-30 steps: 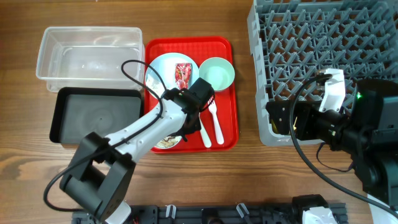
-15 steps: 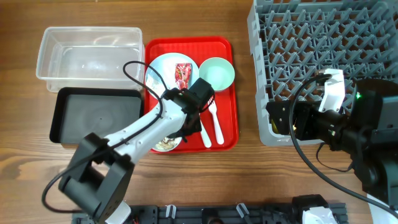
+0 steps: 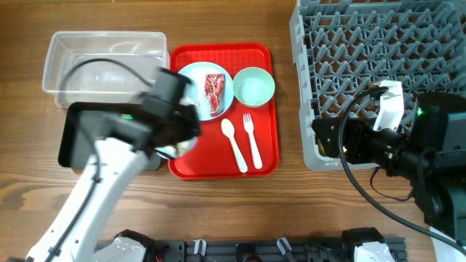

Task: Sort waste into correct bins and load items into the dishwasher rack
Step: 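Tip the rice bowl over the black tray with the left gripper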

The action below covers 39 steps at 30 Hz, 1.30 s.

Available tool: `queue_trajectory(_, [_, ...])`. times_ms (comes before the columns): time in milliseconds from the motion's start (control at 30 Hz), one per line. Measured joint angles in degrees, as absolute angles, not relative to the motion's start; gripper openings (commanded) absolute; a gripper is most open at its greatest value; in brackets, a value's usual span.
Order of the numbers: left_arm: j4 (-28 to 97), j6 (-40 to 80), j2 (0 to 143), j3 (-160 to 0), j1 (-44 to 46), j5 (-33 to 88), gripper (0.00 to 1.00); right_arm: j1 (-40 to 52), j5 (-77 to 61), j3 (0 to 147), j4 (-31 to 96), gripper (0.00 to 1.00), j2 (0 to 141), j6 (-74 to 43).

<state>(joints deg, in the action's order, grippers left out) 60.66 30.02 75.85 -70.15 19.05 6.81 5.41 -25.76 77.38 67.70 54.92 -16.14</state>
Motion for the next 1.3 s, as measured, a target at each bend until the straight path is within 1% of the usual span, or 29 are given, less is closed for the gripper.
queue_trajectory(67, [60.95,25.26,76.01,-70.13,10.55,13.37,0.04,5.41,-25.76,77.38,67.68,0.91,54.92,-16.14])
queue_trajectory(133, [60.97,21.74,76.31,-70.02,5.37,18.68,0.04,5.41,-25.74,77.38,67.70,0.91,54.92,-16.14])
queue_trajectory(233, [61.17,14.59,78.32,-69.19,-6.15,29.85,0.04,5.41,-25.76,77.38,67.70,0.91,54.92,-16.12])
queue_trajectory(333, [62.39,7.33,82.17,-67.90,-15.86,40.21,0.04,5.41,-25.74,77.38,67.70,0.91,54.92,-16.12])
queue_trajectory(433, [65.87,-0.95,87.35,-67.11,-22.98,50.52,0.04,5.41,-25.76,77.38,67.70,0.91,54.92,-16.12])
queue_trajectory(533, [69.04,-8.60,92.79,-67.05,-27.27,58.70,0.04,5.41,-25.74,77.38,67.70,0.91,54.92,-16.14])
queue_trajectory(667, [72.60,-16.86,99.68,-66.94,-29.08,66.48,0.04,5.41,-25.74,77.38,67.70,0.91,54.92,-16.14])
queue_trajectory(733, [73.49,-19.07,101.91,-66.81,-29.12,68.47,0.04,5.41,-25.74,77.38,67.70,0.91,54.92,-16.14])
queue_trajectory(867, [74.46,-21.96,105.01,-66.74,-29.19,71.09,0.04,5.41,-25.76,77.38,67.70,0.91,54.92,-16.14])
queue_trajectory(1033, [76.34,-23.57,105.34,-66.72,-30.26,72.47,0.04,5.41,-25.76,77.38,67.75,0.91,54.92,-16.14])
queue_trajectory(1067, [77.30,-23.75,105.36,-66.72,-30.68,72.55,0.04,5.41,-25.76,77.38,67.72,0.91,54.92,-16.14])
queue_trajectory(1133, [84.79,-26.83,105.45,-66.72,-31.35,73.01,0.04,5.41,-25.76,77.34,67.77,0.91,54.92,-16.12])
queue_trajectory(1167, [86.28,-28.58,105.41,-66.63,-31.55,73.14,0.04,5.41,-25.76,77.32,67.96,0.91,54.92,-16.14])
queue_trajectory(1200, [85.54,-30.59,105.27,-66.52,-31.68,73.17,0.04,5.41,-25.76,77.30,67.96,0.91,54.92,-16.12])
queue_trajectory(1300, [81.69,-31.40,105.32,-66.50,-32.49,72.86,0.04,5.41,-25.74,77.28,67.77,0.91,54.92,-16.14])
